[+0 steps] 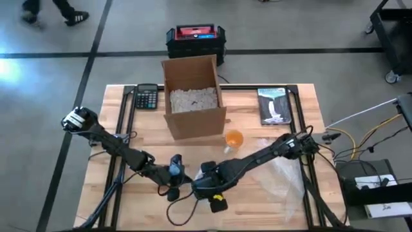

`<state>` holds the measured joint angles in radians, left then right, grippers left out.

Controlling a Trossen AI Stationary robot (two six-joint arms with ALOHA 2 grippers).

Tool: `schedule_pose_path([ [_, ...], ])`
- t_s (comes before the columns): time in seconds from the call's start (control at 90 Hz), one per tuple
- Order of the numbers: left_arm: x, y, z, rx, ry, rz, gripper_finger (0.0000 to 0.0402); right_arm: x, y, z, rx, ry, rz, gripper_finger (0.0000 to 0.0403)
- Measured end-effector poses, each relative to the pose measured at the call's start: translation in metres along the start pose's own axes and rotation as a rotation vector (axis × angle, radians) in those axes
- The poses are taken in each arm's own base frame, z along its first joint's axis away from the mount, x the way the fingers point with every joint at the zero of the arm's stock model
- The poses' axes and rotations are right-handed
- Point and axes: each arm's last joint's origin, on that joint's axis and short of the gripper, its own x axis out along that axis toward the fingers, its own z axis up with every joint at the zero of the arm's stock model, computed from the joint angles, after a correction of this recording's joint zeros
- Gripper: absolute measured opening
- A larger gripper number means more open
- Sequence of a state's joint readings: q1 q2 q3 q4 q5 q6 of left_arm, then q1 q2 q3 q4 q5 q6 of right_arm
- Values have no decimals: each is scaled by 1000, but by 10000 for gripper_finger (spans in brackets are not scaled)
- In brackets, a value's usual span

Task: Wrap mug
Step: Put the wrapped blue mug into the brown cardboard box

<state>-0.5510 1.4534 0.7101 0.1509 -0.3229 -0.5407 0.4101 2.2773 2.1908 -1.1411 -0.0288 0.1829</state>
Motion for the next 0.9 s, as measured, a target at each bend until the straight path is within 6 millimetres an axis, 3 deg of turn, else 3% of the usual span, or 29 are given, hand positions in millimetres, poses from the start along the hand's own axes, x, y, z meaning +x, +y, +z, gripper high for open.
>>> schedule_pose_path([
  [0.133,0,0,1,-9,-7,-5,0,12,-2,-2,-28,39,-18,229],
  [0.233,0,0,0,-16,-5,-3,0,19,-4,-4,-79,66,-39,212],
  [0.333,0,0,0,-16,-4,-3,0,25,-9,-7,-126,90,-66,157],
  [0.467,0,0,0,-17,-4,-3,0,22,-13,-9,-133,113,-60,35],
  [0.556,0,-1,0,-17,2,-12,0,12,-14,-11,-133,121,-52,18],
  [0.667,0,-1,0,-17,9,-22,0,-24,-10,-14,-155,84,-45,21],
  [0.778,0,-1,0,-12,11,-22,0,-87,-9,-17,-203,-54,-54,8],
  [0.9,0,-1,0,4,13,-21,0,-154,-23,-23,-259,-269,-190,9],
])
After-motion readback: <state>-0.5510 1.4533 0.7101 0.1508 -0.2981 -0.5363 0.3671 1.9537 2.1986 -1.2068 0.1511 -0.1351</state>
